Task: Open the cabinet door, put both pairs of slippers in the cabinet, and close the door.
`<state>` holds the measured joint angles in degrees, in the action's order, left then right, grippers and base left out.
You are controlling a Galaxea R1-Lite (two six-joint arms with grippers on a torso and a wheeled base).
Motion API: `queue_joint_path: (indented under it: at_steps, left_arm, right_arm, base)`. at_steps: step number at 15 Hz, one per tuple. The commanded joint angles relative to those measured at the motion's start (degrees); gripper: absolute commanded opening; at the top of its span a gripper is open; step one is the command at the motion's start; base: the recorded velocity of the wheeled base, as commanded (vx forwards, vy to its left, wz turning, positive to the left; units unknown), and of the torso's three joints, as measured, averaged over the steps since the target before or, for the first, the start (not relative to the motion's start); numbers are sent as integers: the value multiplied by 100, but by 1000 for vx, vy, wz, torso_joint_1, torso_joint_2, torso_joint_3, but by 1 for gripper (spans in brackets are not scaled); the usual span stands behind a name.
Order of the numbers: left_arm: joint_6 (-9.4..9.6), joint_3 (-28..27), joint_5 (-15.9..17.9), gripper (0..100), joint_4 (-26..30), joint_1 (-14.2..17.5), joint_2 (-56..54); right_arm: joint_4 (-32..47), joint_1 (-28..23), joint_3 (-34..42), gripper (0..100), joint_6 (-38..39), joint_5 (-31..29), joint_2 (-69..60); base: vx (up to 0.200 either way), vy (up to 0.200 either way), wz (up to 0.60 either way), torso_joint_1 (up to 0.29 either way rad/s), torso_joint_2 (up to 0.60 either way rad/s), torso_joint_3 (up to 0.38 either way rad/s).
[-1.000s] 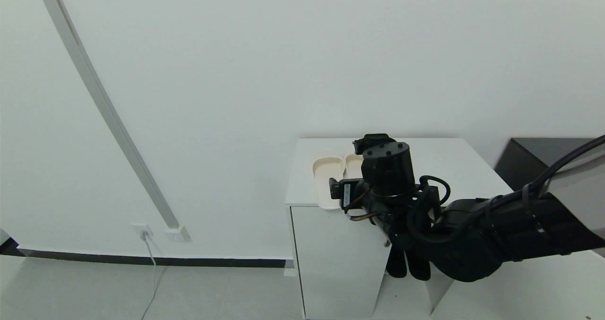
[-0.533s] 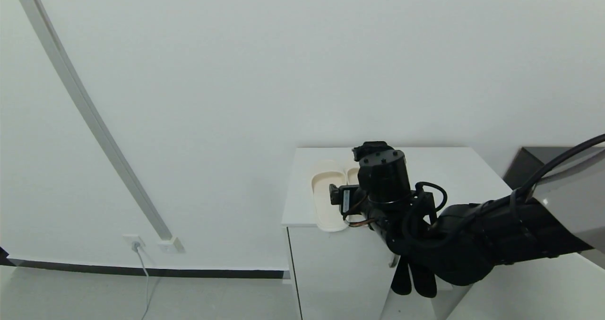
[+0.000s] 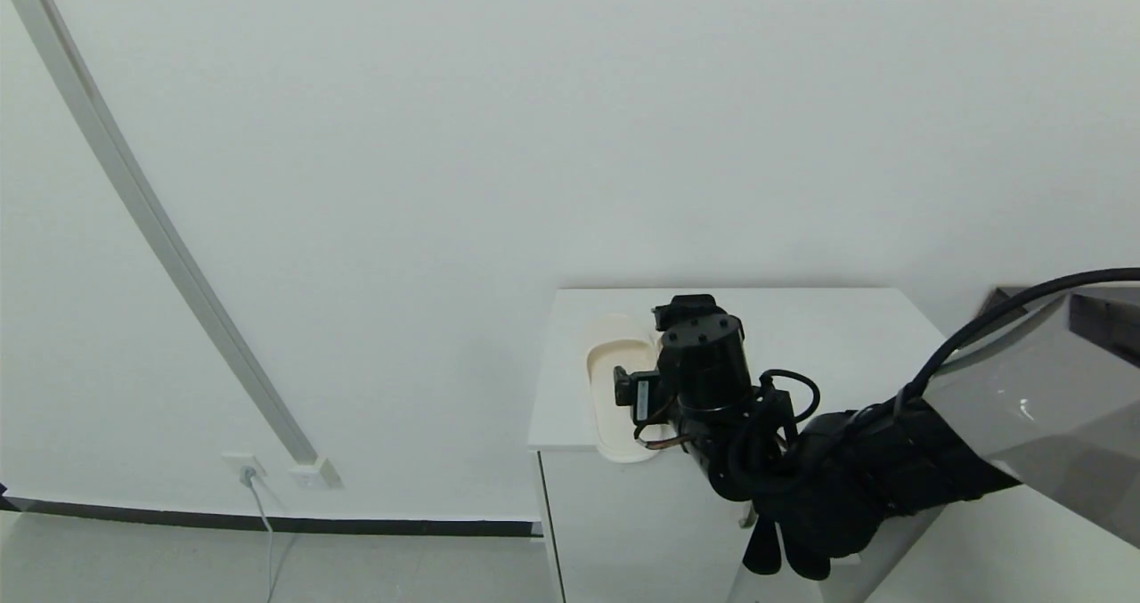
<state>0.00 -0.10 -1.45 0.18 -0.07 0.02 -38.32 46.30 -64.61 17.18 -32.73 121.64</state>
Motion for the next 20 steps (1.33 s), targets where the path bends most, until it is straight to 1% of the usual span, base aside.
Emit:
queue_joint_path:
  at_steps: [1,4,7,9,16,20]
  left_arm:
    - [0,1,-4,0,-1,-1,6]
    - [-9,1,-4,0,-1,-1,6]
    - [-9,1,-13,0,-1,-1,-2]
    - [-18,1,-13,0,-1,-1,-2]
    - [-18,1,-22,0,-1,-1,6]
    - [-18,1,-22,0,-1,-1,-2]
  right_arm:
    - [-88,-60,-52,100,-21,4,334]
    - [-168,-200,-298,100,-74,4,572]
    - [-176,-341,-772,100,-259,4,844]
    - [-168,-367,-1080,100,-338,4,1020]
    - [-168,-552,-1792,100,-733,12,1503]
    - [-168,-578,-1941,100,-742,12,1591]
  base:
    - [0,0,0,0,0,0]
    - [0,0,0,0,0,0]
    - [0,0,0,0,0,0]
    - [0,0,0,0,0,0]
    - [0,0,0,0,0,0]
    - [0,0,0,0,0,0]
